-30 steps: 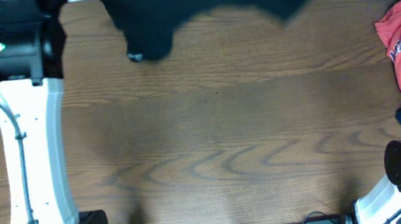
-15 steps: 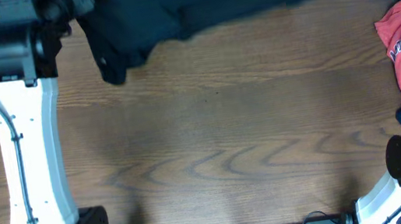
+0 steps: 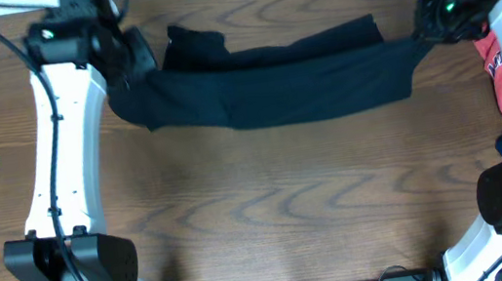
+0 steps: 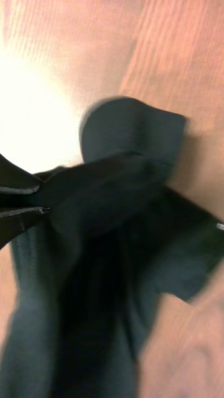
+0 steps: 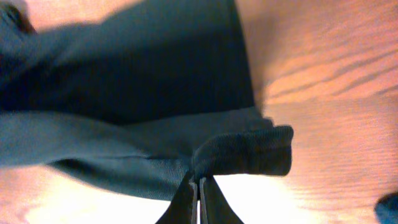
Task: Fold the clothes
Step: 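Lower the shirt onto the table center with both grippers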
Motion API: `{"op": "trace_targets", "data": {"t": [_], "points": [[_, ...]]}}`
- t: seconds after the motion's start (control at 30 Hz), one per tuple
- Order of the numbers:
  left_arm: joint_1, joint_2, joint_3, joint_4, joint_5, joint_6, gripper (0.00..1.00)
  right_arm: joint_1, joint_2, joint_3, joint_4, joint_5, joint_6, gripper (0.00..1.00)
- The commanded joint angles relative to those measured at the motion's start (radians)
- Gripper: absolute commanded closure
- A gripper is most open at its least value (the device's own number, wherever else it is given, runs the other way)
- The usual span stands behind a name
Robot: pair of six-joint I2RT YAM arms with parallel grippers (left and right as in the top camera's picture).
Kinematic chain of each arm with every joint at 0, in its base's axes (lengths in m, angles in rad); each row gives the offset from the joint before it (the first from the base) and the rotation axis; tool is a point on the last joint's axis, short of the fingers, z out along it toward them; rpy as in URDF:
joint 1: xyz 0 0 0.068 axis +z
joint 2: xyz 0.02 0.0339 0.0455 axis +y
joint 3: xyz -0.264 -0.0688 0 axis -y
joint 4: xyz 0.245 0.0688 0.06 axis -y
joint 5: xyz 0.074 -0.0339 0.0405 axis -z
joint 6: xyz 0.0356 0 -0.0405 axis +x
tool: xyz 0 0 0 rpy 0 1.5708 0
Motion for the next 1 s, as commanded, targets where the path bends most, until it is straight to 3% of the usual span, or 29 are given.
{"op": "trace_targets", "data": {"t": [0.0,0.13,0.33,0.7,0.97], "points": [[-0.013,-0.120,-0.162,0.056,-0.034,-0.002,0.94,0.027,0.010,-0.075,0.021,0.010,-0.019,0.98],[-0.014,-0.274,-0.407,0.154,-0.035,-0.024,0.94,0.034,0.010,-0.164,0.045,0.007,-0.011,0.98],[-0.014,-0.468,-0.639,0.172,-0.079,-0.032,0.94,0.034,-0.007,-0.319,0.142,-0.024,0.013,0.98],[-0.014,-0.673,-0.692,0.031,-0.086,-0.059,0.94,0.033,-0.120,-0.457,0.211,-0.019,0.083,0.99],[-0.014,-0.643,-0.779,0.008,-0.060,-0.066,0.94,0.034,-0.219,-0.569,0.202,-0.021,0.098,0.98]]}}
